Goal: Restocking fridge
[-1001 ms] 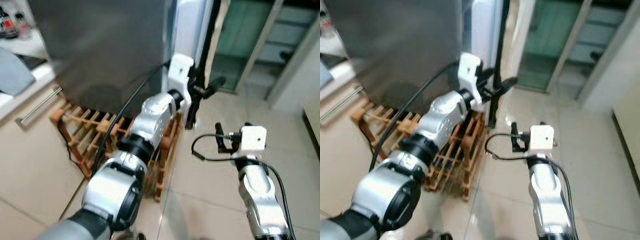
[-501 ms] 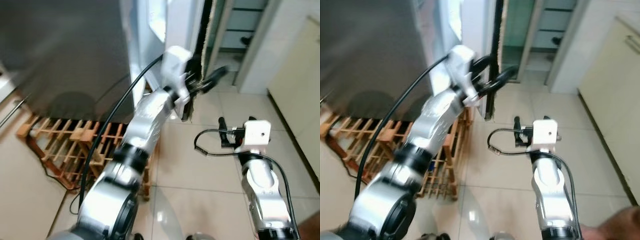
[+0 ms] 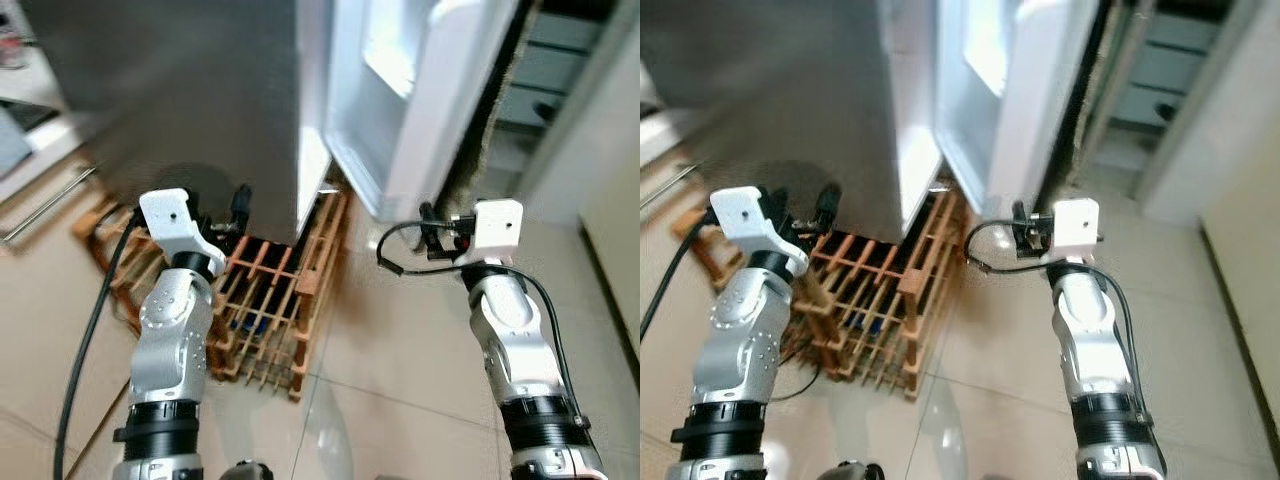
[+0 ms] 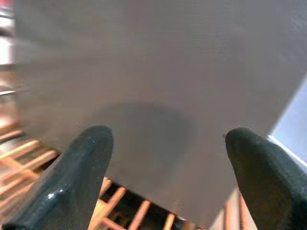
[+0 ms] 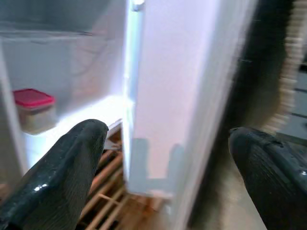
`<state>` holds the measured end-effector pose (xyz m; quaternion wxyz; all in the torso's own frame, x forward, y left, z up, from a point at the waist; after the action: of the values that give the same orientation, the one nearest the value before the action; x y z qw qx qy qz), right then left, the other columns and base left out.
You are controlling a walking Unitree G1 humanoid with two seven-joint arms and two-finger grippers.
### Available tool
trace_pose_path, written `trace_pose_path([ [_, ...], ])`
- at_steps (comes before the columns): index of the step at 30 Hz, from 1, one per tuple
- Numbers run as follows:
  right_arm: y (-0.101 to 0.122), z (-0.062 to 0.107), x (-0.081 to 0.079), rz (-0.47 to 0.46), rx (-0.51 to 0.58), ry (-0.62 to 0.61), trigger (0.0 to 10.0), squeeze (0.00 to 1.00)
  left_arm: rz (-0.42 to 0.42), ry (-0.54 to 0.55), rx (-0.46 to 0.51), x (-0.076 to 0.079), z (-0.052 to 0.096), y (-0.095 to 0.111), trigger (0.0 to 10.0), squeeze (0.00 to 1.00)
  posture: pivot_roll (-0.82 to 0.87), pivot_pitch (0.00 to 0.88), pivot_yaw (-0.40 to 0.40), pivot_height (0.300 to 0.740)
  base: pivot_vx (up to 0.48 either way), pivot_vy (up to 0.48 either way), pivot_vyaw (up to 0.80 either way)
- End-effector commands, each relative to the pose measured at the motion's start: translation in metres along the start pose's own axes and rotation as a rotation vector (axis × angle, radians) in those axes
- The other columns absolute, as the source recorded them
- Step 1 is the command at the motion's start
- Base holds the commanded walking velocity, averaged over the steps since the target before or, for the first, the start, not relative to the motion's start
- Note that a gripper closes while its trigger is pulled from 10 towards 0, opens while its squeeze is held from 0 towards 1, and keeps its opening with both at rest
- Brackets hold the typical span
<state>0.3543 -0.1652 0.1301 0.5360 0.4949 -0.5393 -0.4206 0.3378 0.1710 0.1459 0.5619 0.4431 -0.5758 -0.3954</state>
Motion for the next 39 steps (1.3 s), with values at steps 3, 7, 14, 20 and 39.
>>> trace_pose_path([
  [3, -0.003, -0.005, 0.000, -0.022, -0.005, -0.001, 10.0, 0.04, -0.071, 0.048, -0.047, 0.004, -0.005, -0.001, 10.0, 0.00, -0.06, 0.000, -0.028, 0.740, 0.252, -0.405, 0.00],
  [7, -0.009, -0.008, 0.002, -0.012, -0.041, 0.015, 10.0, 0.03, -0.093, 0.119, -0.071, 0.000, -0.010, -0.005, 10.0, 0.00, -0.07, 0.000, -0.021, 0.740, 0.124, -0.204, 0.00],
  [14, 0.000, -0.031, 0.006, 0.003, -0.037, 0.017, 10.0, 0.05, -0.137, 0.114, -0.077, 0.009, -0.016, -0.002, 10.0, 0.00, -0.10, 0.000, -0.008, 0.740, 0.000, 0.000, 0.00],
  [20, 0.000, -0.039, 0.026, 0.063, -0.070, -0.043, 10.0, 0.01, -0.149, 0.097, -0.061, 0.014, -0.018, 0.002, 10.0, 0.00, -0.09, 0.000, -0.014, 0.740, 0.000, 0.000, 0.00],
  [39, -0.009, -0.017, -0.001, -0.039, 0.003, 0.006, 10.0, 0.02, -0.180, 0.014, -0.076, 0.020, -0.016, -0.009, 10.0, 0.00, -0.09, 0.000, 0.003, 0.740, 0.000, 0.000, 0.11],
])
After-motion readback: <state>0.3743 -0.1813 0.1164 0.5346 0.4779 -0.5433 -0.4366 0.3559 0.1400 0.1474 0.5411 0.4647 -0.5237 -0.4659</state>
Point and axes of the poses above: a point about 5 cm out from each wrist's last joint towards the gripper, its own z axis pointing back from the gripper into the wrist, its own y axis along the axis of the wrist's last joint, x = y × z, the point moved 3 cm from there along -z, pointing out of the wrist towards the gripper, and after that the axes turned 7 degrees about z, right-handed, at the moved point
